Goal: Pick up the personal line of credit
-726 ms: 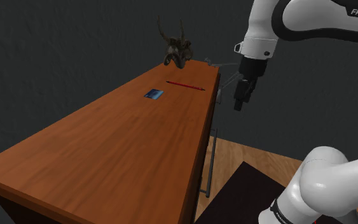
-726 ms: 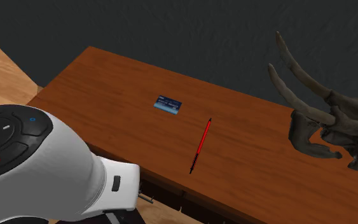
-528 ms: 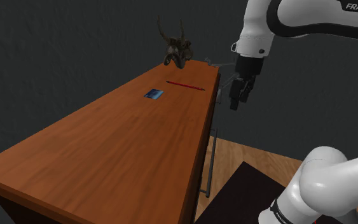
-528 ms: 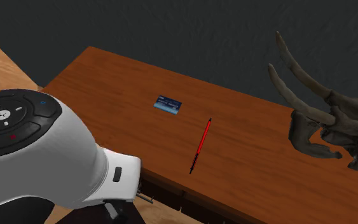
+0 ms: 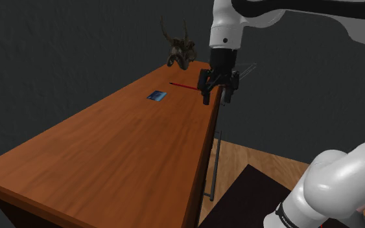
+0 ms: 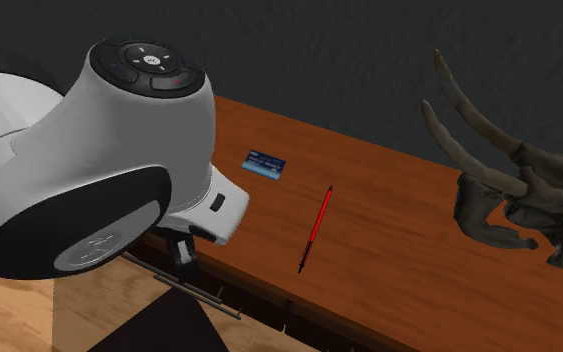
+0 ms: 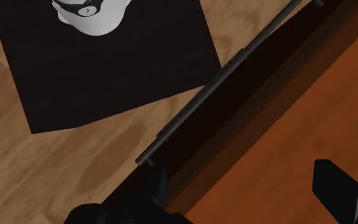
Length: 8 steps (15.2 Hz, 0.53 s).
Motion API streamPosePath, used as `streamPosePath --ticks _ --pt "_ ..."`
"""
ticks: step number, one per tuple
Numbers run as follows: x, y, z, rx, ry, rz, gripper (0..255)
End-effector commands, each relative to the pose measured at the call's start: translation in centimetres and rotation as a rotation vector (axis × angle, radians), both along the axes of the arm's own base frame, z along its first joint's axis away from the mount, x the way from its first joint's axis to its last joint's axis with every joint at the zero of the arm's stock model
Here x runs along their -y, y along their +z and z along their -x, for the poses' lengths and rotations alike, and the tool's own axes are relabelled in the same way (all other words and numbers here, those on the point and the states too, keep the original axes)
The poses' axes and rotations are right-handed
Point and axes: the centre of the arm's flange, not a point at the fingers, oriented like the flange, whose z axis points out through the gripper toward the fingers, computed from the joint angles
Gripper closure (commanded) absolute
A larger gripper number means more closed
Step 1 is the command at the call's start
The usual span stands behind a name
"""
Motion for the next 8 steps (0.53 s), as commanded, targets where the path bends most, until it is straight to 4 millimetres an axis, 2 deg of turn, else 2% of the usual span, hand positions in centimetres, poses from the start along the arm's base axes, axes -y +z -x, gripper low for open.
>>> streamPosePath --ticks 1,8 --pt "-1.4 0.3 -2.4 -0.04 -0.094 -0.02 0" --pt "-3.8 0.2 -11.0 -0.168 -0.401 -0.085 0"
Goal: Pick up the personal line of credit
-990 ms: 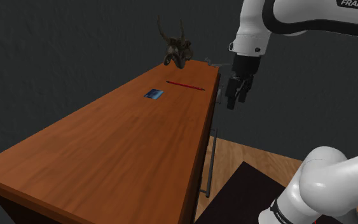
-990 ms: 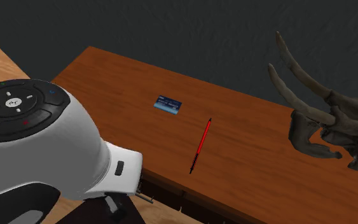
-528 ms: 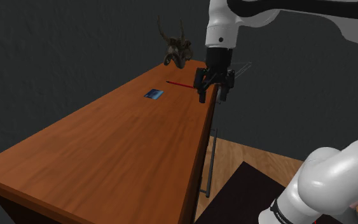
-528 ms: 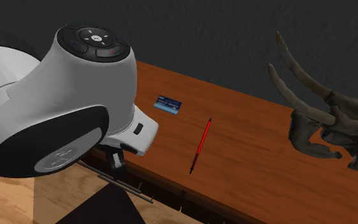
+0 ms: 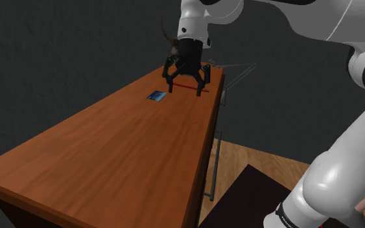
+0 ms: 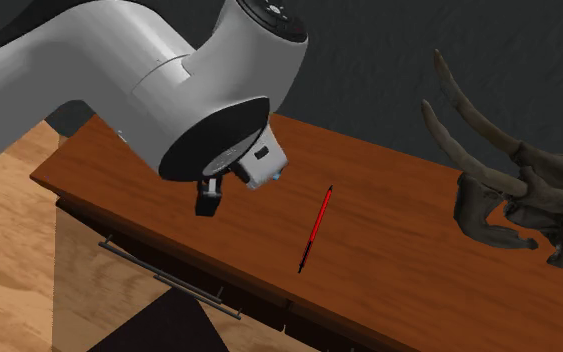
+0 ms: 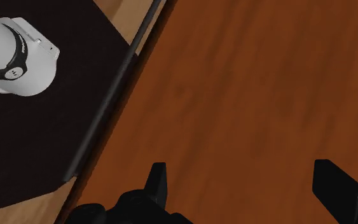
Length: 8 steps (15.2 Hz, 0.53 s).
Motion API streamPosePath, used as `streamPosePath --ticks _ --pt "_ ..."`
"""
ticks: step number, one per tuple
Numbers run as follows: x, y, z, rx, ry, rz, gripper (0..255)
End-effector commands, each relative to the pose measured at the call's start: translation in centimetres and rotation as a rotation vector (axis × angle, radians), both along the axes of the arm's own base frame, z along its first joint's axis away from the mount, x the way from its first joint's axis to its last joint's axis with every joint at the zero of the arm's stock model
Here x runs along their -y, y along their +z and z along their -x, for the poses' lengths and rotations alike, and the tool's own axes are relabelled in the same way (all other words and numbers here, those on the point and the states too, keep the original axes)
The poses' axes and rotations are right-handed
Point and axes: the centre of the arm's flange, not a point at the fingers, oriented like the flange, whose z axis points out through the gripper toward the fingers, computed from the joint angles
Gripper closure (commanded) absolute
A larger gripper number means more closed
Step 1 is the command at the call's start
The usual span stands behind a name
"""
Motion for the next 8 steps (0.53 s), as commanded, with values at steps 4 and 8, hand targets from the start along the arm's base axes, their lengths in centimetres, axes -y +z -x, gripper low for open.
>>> streamPosePath --ticks 4,8 --pt "-0.3 -0.7 -6.3 -0.096 -0.226 -0.047 0" --pt "0.4 -1.6 -11.3 -0.169 -0.401 -0.085 0"
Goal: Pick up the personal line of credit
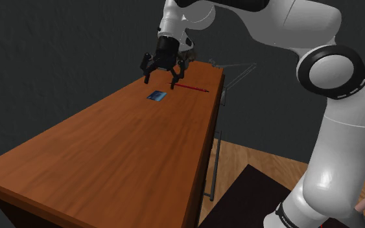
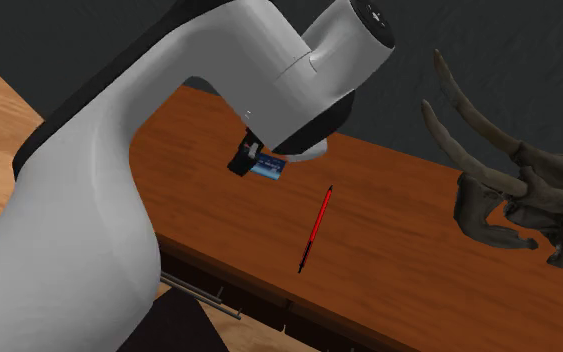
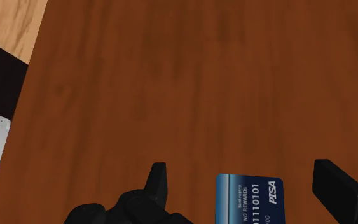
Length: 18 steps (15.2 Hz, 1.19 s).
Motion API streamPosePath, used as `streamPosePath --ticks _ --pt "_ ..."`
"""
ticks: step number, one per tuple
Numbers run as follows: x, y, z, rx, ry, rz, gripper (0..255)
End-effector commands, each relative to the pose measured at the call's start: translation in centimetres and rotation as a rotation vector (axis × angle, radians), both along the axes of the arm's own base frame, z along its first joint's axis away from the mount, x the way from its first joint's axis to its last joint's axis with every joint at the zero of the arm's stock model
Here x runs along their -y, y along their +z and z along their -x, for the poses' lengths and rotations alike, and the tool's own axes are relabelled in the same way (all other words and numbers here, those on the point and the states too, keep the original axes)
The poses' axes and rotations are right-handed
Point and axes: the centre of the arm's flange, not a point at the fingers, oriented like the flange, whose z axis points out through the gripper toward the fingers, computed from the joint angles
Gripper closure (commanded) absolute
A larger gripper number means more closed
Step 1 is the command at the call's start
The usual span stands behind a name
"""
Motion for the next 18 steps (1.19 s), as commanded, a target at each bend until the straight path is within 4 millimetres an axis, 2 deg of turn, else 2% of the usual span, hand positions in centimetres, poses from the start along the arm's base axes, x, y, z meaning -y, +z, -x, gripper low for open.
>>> streamPosePath --ticks 1,8,10,11,18 --pt "0.3 -0.3 -1.8 -0.03 -0.068 -0.013 0" --pt "0.3 -4.3 -1.8 -0.03 -0.068 -0.013 0" --pt "0.3 -4.3 -1.8 -0.03 -0.068 -0.013 0" --pt "0.3 -4.4 -1.8 -0.03 -0.068 -0.013 255" --pt "0.3 -4.4 -1.8 -0.03 -0.068 -0.013 255"
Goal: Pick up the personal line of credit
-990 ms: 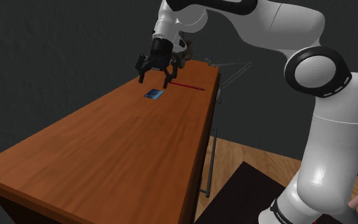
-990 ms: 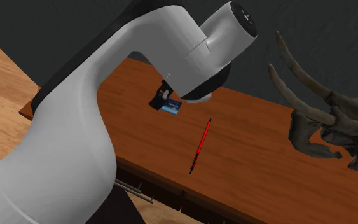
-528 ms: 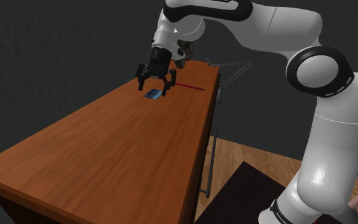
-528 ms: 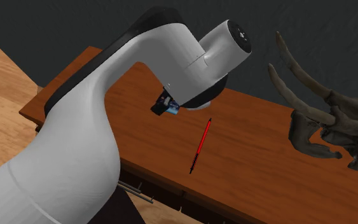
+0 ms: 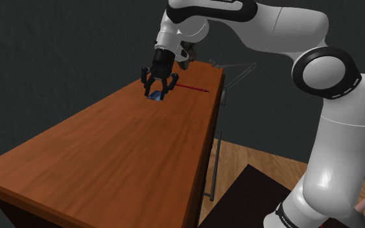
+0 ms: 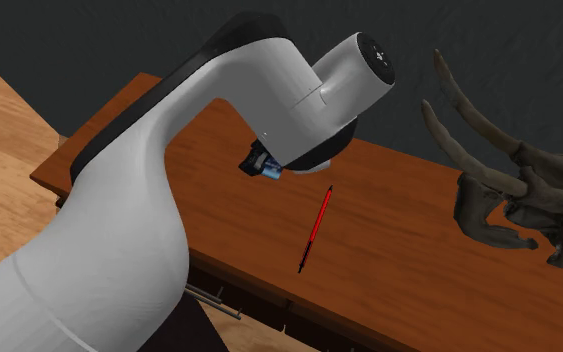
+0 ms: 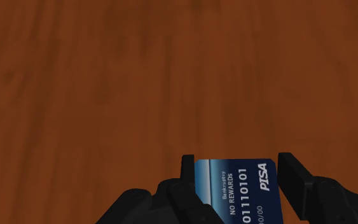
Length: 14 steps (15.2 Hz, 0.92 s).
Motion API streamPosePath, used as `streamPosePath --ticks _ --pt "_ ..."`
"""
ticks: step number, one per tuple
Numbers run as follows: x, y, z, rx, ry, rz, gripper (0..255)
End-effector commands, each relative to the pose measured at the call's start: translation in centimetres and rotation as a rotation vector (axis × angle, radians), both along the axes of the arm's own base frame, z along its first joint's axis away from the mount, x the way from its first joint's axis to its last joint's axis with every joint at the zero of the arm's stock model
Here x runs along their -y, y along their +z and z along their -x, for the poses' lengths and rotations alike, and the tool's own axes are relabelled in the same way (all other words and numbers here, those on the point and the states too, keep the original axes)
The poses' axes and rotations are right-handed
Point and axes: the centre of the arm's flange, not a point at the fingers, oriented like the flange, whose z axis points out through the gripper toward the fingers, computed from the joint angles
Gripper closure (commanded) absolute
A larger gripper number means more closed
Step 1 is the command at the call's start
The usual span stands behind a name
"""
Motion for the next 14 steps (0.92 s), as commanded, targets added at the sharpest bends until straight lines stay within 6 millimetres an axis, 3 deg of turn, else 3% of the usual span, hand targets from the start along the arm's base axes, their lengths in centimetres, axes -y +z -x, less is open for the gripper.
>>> streamPosePath --ticks 1,14 --pt "0.0 0.0 0.0 0.0 0.0 0.0 255" --pt "0.0 6.4 0.0 0.0 0.0 0.0 255"
